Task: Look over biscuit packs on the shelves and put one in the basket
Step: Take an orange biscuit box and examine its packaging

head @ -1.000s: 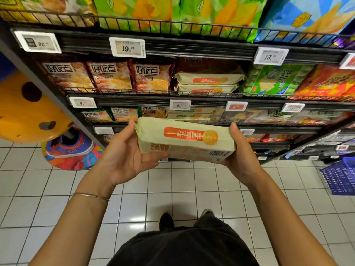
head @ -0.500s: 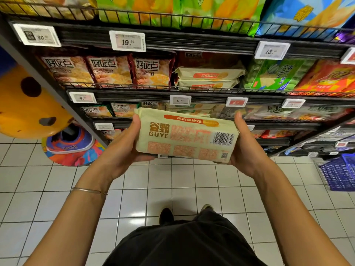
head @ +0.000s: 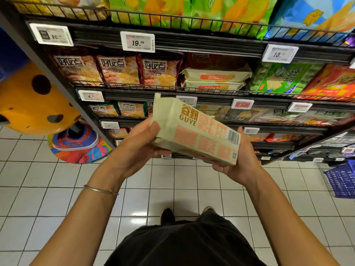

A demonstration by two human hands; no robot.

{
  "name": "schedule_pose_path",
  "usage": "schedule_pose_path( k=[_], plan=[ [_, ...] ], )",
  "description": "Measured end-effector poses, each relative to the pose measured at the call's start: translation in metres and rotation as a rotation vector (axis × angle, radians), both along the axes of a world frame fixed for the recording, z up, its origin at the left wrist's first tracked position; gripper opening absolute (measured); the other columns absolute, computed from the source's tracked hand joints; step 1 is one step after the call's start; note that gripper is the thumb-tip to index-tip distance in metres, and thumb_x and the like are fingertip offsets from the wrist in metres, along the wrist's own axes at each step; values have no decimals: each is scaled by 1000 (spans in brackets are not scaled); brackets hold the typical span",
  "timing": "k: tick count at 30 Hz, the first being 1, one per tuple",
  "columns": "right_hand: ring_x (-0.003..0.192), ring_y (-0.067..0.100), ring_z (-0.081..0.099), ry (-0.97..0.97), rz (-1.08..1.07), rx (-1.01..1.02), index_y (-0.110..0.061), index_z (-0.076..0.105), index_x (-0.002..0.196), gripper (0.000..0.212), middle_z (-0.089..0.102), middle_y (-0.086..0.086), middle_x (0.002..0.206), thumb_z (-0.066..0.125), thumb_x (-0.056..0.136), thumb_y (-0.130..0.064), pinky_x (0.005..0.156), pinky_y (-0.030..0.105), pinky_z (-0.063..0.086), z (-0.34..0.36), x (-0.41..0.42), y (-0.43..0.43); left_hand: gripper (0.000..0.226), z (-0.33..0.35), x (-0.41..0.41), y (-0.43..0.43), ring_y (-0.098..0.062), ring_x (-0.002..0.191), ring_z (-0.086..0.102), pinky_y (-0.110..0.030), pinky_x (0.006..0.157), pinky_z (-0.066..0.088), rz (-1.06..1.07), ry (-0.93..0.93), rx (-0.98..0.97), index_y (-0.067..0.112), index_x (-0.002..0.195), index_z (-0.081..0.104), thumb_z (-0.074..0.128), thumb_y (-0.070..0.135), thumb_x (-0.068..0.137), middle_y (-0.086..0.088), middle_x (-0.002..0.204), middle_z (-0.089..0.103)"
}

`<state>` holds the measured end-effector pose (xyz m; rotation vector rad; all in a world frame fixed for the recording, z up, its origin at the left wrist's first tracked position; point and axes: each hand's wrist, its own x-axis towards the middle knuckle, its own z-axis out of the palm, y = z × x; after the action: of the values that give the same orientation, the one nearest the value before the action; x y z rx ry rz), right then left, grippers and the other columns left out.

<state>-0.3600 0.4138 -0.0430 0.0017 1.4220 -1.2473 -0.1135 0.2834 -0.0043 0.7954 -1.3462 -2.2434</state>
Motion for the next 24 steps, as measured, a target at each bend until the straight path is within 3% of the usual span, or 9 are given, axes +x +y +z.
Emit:
schedule_pose_path(
  k=[3,6,9,12,15,16,18,21,24],
  plan=[
    [98,36,73,-35,61,29,-28,75,89,65,77,13,105,37,91,-81,59,33,57,-6,8,2,105,1,0,3,-29,127,64,-45,95,61,-29,1,-86,21,154,42,89,60,69,-6,137,66],
    [88,32,71,-105,85,68,-26,76,89,69,76,12,97,36,94,-82,56,33,56,-10,14,5,94,-2,0,3,-15,127,63,-35,90,61,-83,-12,-271,44,160,31,77,24,80,11,138,62],
    [79,31,71,-178,111,99,-24,75,100,61,74,13,95,42,95,-76,52,31,54,-12,20,7,97,-3,-2,5,-10,133,57,-33,96,58,-108,-11,-360,50,159,24,75,31,79,20,141,56],
    [75,29,71,-233,133,109,-24,71,111,57,73,11,93,47,94,-72,52,29,54,-12,26,6,105,-6,-2,6,5,134,52,-15,99,50,-143,-26,-486,28,165,6,68,2,85,37,140,52],
    [76,29,71,-243,149,95,-24,70,113,52,73,11,94,54,91,-68,50,30,55,-13,29,6,122,-14,9,8,22,127,48,2,91,41,-244,56,-473,1,159,-7,65,-29,65,40,145,47],
    [77,28,72,-240,151,91,-24,71,112,51,74,11,94,55,90,-67,50,30,55,-13,28,6,132,-13,12,10,19,124,52,0,86,45,-275,105,-411,-2,158,-13,73,-24,60,24,148,49],
    [79,28,73,-235,159,83,-23,74,107,50,75,10,95,57,88,-66,51,30,56,-12,27,6,151,-9,13,8,3,120,63,-12,82,55,-280,107,-380,13,161,-14,92,-1,56,-3,145,47],
    [83,29,74,-244,174,76,-23,77,105,51,75,10,97,59,87,-67,55,31,58,-13,25,5,140,1,6,3,-11,129,62,-24,84,58,-216,85,-340,35,162,2,86,5,54,13,147,55],
    [84,33,75,-265,148,59,-22,79,108,62,76,14,101,51,91,-75,54,33,59,-16,21,7,128,5,1,2,-30,138,55,-40,91,59,-106,90,-264,39,161,19,90,12,59,-1,151,53]
  ],
)
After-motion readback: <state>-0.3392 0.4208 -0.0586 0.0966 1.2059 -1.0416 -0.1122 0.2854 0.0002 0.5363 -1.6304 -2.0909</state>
